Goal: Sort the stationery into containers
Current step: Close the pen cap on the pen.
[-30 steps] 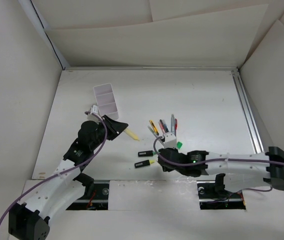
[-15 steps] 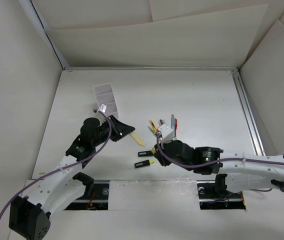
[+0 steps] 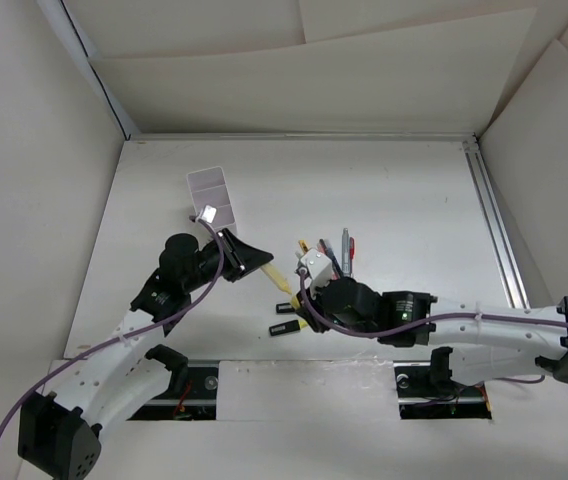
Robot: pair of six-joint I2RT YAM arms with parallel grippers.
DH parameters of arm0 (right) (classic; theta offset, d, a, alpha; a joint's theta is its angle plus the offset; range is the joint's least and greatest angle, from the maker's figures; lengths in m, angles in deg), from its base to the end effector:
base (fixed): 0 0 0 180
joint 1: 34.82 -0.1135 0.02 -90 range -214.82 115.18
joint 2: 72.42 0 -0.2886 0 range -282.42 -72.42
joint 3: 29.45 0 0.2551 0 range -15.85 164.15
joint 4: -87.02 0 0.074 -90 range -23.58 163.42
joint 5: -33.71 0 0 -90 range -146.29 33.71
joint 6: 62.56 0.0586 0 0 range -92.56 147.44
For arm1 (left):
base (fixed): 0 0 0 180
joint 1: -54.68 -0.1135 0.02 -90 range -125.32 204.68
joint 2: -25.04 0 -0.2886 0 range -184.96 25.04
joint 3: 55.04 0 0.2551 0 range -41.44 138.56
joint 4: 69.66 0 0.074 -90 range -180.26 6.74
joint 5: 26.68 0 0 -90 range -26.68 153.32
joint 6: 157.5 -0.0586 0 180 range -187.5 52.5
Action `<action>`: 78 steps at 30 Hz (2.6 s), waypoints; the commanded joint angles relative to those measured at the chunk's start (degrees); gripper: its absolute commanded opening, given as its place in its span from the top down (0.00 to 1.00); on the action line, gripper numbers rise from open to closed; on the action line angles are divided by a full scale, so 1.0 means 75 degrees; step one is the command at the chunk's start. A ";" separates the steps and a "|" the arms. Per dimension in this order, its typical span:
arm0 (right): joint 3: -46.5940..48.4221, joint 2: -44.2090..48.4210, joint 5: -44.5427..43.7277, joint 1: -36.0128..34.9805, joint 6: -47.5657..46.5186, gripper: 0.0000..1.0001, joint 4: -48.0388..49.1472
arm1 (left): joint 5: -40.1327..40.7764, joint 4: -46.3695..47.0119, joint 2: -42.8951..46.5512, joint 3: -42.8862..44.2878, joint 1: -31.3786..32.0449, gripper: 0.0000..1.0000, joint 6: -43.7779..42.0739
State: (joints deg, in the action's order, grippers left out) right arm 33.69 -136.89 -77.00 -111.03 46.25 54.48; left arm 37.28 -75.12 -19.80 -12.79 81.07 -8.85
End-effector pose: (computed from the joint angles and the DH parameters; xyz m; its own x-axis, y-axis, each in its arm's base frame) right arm 0.0815 0.2452 0.2962 -0.3961 -0.3485 -0.8495 -0.7508 0.6555 0.0812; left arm 0.1638 -0.1100 0.2877 -0.7388 -0.4900 -0.4626 0.3032 0.3714 -0.8776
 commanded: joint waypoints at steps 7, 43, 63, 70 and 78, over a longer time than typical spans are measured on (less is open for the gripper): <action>0.0508 -0.0147 -0.0004 -0.0058 -0.0187 0.81 0.0369 | -0.0325 0.0625 -0.0045 0.0130 -0.0038 1.00 0.0031; 0.0648 -0.0146 -0.0485 -0.0058 -0.0327 0.81 0.0240 | -0.0477 0.0485 -0.0127 0.0071 -0.0038 1.00 -0.0192; 0.0801 -0.0428 -0.0636 -0.0058 -0.0469 0.81 0.0533 | -0.0547 0.0649 -0.0338 0.0071 0.0266 1.00 -0.0192; 0.0731 -0.0358 -0.0859 -0.0058 -0.0398 0.82 0.0697 | -0.0618 0.0719 -0.0408 0.0071 0.0266 1.00 -0.0192; 0.0801 -0.0088 -0.1118 -0.0058 -0.0398 0.82 0.0849 | -0.0700 0.0789 -0.0408 0.0071 0.0266 1.00 -0.0192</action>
State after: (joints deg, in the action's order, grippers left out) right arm 36.86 -139.49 -82.18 -111.09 43.64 54.94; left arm 34.35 -70.59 -22.91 -12.79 82.84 -9.11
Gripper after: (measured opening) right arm 0.336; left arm 0.146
